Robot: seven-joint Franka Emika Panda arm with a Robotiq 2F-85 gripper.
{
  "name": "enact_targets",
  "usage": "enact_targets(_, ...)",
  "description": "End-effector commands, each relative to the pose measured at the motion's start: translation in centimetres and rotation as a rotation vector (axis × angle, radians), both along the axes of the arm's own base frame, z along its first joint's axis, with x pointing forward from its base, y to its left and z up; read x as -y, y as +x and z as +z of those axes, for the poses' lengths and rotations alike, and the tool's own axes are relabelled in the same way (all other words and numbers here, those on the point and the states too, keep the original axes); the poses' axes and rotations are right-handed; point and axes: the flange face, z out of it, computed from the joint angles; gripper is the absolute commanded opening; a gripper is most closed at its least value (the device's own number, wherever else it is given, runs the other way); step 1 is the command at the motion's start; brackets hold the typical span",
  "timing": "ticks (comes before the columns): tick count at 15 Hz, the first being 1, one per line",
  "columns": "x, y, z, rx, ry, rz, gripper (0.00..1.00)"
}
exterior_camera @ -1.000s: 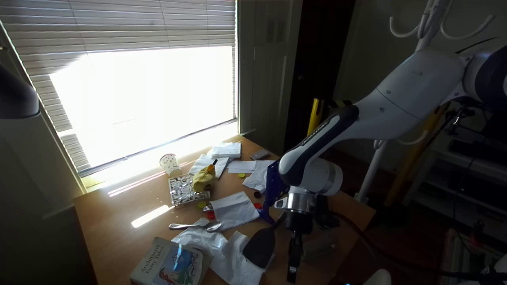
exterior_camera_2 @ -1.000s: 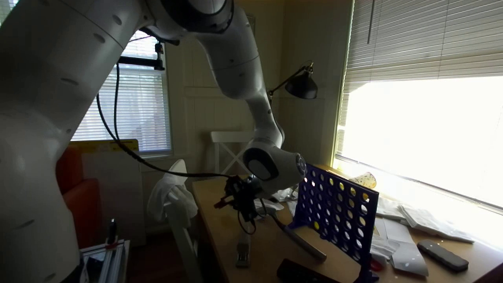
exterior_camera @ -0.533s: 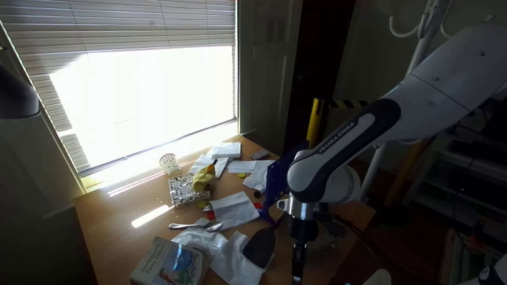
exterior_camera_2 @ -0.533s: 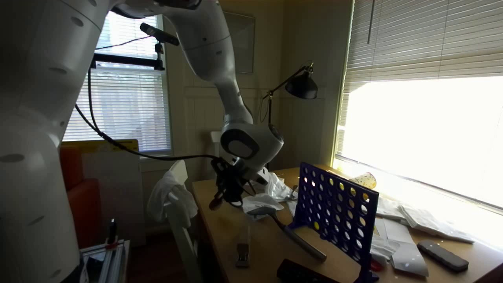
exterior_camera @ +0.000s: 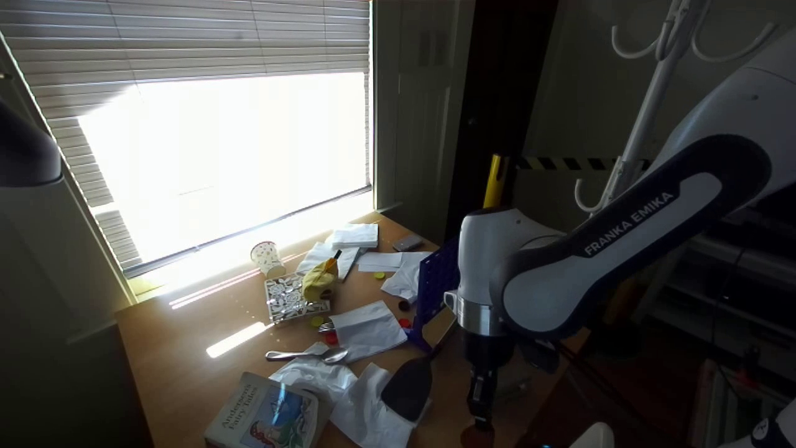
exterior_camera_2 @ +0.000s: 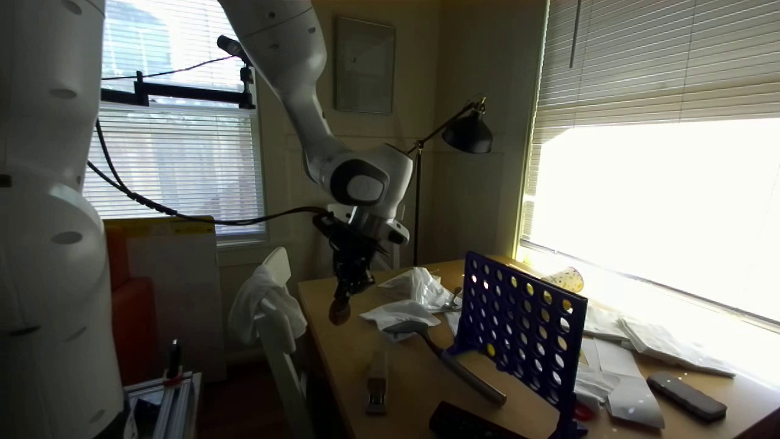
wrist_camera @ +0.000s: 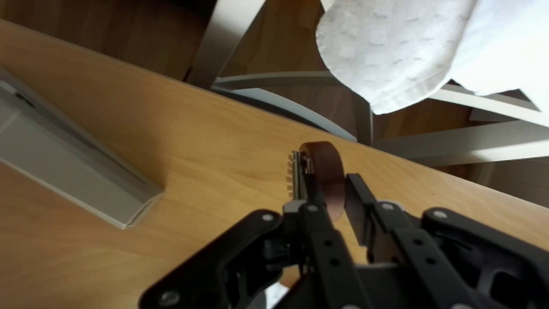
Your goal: Turn the brown object on the table
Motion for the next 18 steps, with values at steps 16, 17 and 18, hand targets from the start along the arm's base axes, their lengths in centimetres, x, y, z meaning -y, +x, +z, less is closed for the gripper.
enact_targets(16, 2.3, 0.6, 6.6, -0.045, -0.62, -0.088, 0.05)
enact_targets(17, 2.5, 0.5, 7.0, -0.064, -0.672, -0.099, 0.05)
enact_targets(18, 3.0, 0.4, 7.0, -0.078, -0.723, -0.109, 0.05)
